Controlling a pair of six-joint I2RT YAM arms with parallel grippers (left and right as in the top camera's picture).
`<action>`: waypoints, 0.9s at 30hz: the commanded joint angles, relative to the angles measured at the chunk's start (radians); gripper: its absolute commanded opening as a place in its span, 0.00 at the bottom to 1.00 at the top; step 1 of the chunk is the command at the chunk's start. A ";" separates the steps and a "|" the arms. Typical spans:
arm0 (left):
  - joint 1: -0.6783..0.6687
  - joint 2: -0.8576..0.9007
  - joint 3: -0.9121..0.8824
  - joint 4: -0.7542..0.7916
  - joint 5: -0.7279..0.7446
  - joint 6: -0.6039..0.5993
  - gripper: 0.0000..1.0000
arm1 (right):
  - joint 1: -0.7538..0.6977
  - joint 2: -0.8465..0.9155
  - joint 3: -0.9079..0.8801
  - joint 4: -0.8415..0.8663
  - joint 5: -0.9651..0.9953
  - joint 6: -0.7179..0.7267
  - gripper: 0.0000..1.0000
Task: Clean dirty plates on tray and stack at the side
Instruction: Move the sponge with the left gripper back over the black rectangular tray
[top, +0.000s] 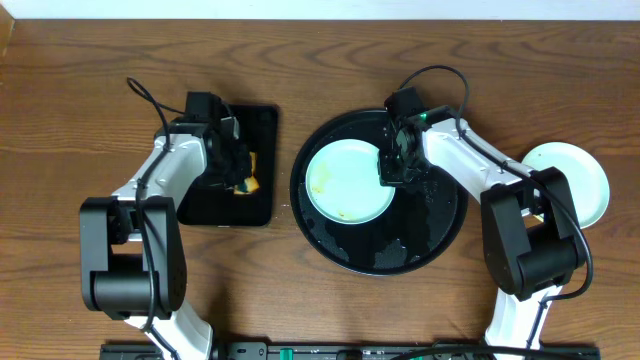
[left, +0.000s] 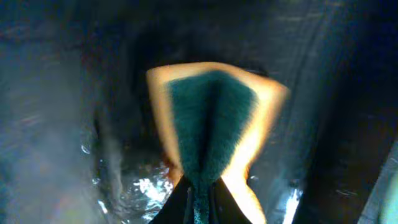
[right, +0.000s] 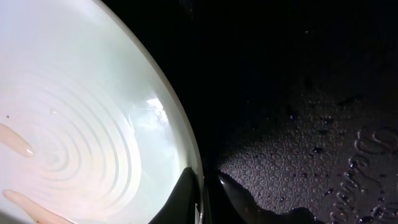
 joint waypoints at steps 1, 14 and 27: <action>0.037 0.024 -0.008 -0.033 -0.225 -0.123 0.08 | -0.012 0.033 -0.042 -0.027 0.122 -0.018 0.01; 0.053 0.024 -0.008 -0.063 -0.287 -0.187 0.07 | -0.012 0.033 -0.042 -0.027 0.122 -0.019 0.01; 0.047 -0.015 0.013 -0.052 -0.141 -0.044 0.36 | -0.012 0.033 -0.042 -0.027 0.122 -0.019 0.01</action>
